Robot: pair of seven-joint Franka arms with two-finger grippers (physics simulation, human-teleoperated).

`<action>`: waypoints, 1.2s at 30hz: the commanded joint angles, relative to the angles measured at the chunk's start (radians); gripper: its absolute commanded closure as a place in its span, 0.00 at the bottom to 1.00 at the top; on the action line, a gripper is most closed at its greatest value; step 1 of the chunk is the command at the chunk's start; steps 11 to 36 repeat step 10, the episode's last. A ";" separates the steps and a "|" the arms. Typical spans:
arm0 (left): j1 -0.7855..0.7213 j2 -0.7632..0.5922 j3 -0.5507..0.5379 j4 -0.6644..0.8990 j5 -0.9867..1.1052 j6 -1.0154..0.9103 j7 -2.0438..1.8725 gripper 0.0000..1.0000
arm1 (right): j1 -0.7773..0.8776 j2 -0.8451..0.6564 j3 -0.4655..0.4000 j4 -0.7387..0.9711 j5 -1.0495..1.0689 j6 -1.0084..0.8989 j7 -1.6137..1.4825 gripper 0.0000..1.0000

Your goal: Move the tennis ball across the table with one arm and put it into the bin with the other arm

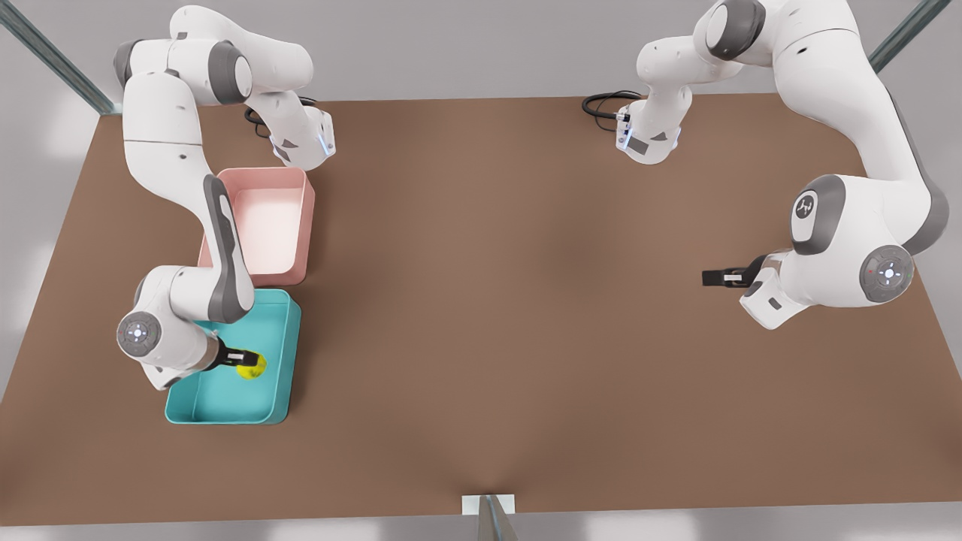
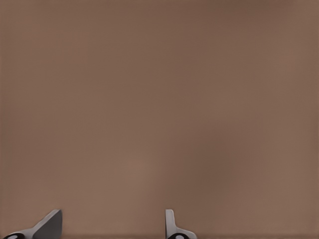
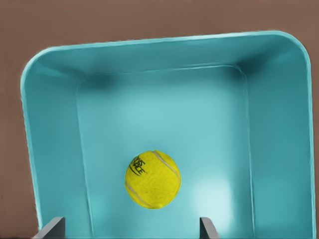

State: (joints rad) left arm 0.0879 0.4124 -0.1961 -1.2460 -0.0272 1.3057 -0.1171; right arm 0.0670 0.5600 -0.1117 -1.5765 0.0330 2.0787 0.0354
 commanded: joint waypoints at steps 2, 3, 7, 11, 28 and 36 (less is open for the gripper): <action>0.000 -0.001 0.000 0.000 0.001 0.000 -0.012 0.00 | 0.056 -0.003 0.001 0.205 0.031 -0.300 -0.065 0.00; 0.000 -0.001 0.000 0.000 0.000 0.000 -0.012 0.00 | 0.059 -0.005 -0.003 0.308 0.016 -0.413 -0.032 0.00; 0.001 -0.001 0.000 0.002 0.001 0.000 -0.012 0.00 | 0.117 -0.186 -0.006 0.405 -0.027 -0.700 0.040 0.00; -0.037 -0.007 -0.003 0.002 -0.007 -0.048 -0.065 0.00 | 0.097 -0.381 0.004 0.178 -0.030 -0.683 0.086 0.00; -0.037 -0.007 -0.003 0.002 -0.007 -0.048 -0.065 0.00 | 0.097 -0.381 0.004 0.178 -0.030 -0.683 0.086 0.00; -0.037 -0.007 -0.003 0.002 -0.007 -0.048 -0.065 0.00 | 0.097 -0.381 0.004 0.178 -0.030 -0.683 0.086 0.00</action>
